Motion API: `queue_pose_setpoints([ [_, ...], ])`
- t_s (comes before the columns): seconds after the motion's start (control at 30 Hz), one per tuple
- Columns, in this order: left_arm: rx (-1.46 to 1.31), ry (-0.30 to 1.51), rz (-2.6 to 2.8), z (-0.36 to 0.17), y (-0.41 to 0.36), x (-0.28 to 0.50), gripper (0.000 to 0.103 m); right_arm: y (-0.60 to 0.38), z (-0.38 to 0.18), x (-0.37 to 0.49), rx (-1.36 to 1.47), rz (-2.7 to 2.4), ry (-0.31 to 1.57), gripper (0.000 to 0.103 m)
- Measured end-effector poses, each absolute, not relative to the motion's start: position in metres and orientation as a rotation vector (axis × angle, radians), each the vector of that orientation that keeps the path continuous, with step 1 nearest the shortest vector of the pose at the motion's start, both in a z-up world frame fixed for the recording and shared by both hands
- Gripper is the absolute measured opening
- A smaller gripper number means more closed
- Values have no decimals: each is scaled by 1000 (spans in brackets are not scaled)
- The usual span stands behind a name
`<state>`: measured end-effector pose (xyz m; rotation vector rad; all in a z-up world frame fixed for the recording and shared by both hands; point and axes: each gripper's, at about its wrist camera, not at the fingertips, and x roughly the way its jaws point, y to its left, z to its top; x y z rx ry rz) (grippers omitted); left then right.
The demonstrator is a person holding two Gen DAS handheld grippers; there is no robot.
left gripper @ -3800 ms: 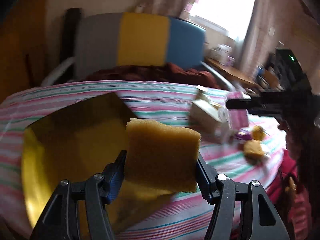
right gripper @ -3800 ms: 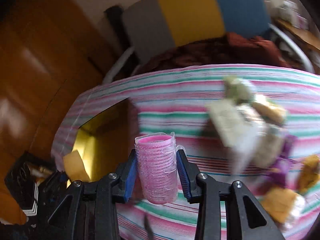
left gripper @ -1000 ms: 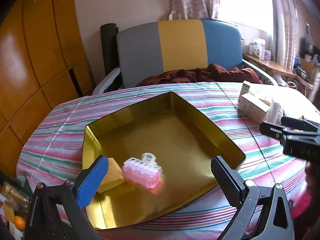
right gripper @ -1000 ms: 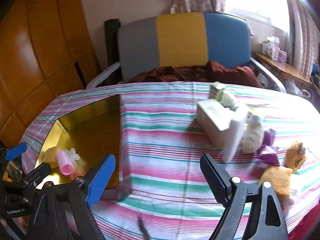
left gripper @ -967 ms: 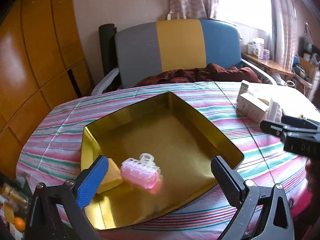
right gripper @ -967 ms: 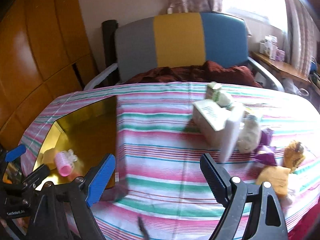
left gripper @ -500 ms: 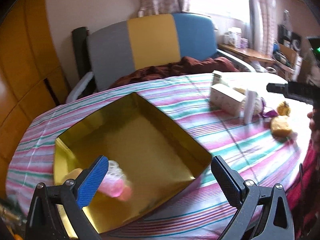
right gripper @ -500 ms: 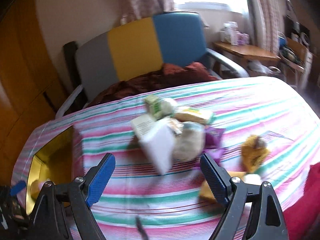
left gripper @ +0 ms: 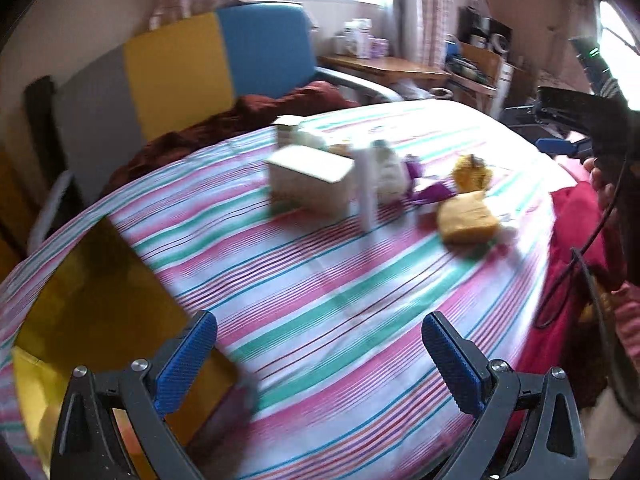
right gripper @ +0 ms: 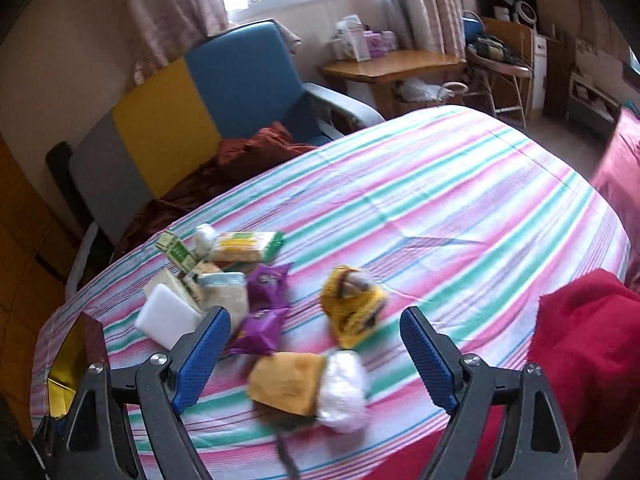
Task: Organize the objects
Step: 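Move both open tools back from the tray to the pile, then grasp another yellow sponge with the left tool while the right grasps a clear plastic bag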
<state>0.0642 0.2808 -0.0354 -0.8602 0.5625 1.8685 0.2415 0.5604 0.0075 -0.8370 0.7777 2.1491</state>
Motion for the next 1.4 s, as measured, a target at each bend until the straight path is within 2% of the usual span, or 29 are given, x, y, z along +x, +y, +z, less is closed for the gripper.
queue_pose_setpoints([
  [0.37, -896, 560, 1654, -51, 382, 89, 103, 575, 0, 265, -844, 2150, 805, 88],
  [0.67, -1055, 483, 1579, -72, 446, 86, 103, 589, -8, 274, -845, 2141, 834, 88],
  [0.93, -1087, 498, 1532, -89, 484, 99, 102, 596, -2, 280, -883, 2135, 744, 88],
  [0.97, -1100, 495, 1530, -93, 487, 99, 100, 597, -2, 280, -887, 2129, 739, 88],
  [1.07, -1151, 476, 1516, -105, 490, 94, 78, 598, -5, 281, -904, 2124, 741, 88],
  [1.13, -1131, 447, 1492, -102, 482, 93, 66, 596, -6, 276, -935, 2139, 731, 88],
  [1.27, -1093, 472, 1490, -99, 460, 93, 64, 585, -3, 257, -1036, 2212, 687, 88],
  [1.4, -1093, 465, 1501, -99, 434, 86, 64, 571, -18, 221, -1323, 2215, 607, 88],
])
